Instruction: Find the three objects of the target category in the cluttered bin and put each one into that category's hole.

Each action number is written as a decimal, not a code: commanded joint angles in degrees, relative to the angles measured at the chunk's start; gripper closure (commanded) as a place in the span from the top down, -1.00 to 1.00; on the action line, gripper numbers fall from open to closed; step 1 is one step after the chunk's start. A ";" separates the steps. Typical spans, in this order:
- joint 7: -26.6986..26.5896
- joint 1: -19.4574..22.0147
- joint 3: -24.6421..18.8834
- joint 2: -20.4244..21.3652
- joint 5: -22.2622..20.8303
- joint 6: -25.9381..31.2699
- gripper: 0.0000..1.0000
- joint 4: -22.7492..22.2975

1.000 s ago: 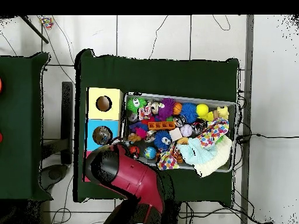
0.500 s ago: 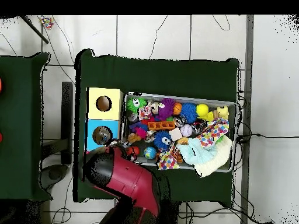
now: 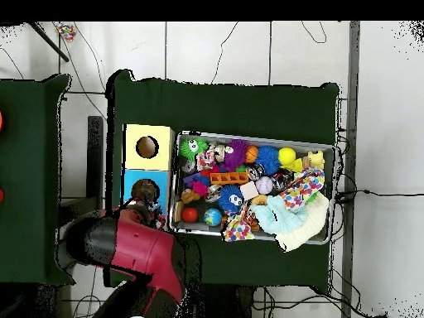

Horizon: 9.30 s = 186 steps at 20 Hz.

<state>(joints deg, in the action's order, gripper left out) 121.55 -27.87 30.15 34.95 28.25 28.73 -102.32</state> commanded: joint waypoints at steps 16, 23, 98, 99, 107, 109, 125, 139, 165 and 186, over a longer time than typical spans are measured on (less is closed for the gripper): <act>15.67 1.99 -8.09 -6.12 2.21 4.69 -1.00 2.99; 16.84 1.51 -8.33 -8.88 2.32 1.58 -1.00 2.78; 1.59 19.88 -10.67 -4.90 -8.26 16.55 1.00 18.44; 1.73 20.62 -11.14 -5.23 -8.80 17.88 1.00 19.85; -9.05 27.02 -17.87 -5.73 -15.74 11.36 1.00 20.96; -12.52 28.94 -21.18 -4.37 -17.39 11.16 1.00 18.65; -19.67 39.22 -43.00 -1.27 -39.08 0.50 1.00 4.52; -15.00 45.52 -51.53 -3.80 -52.82 -2.46 1.00 1.23; 3.22 43.10 -36.06 -12.43 -60.61 -18.74 1.00 -0.46; 2.34 45.48 -38.03 -11.44 -58.27 -19.18 -1.00 -2.37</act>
<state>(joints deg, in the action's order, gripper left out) 118.94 15.85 -7.31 25.95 -30.24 11.35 -102.97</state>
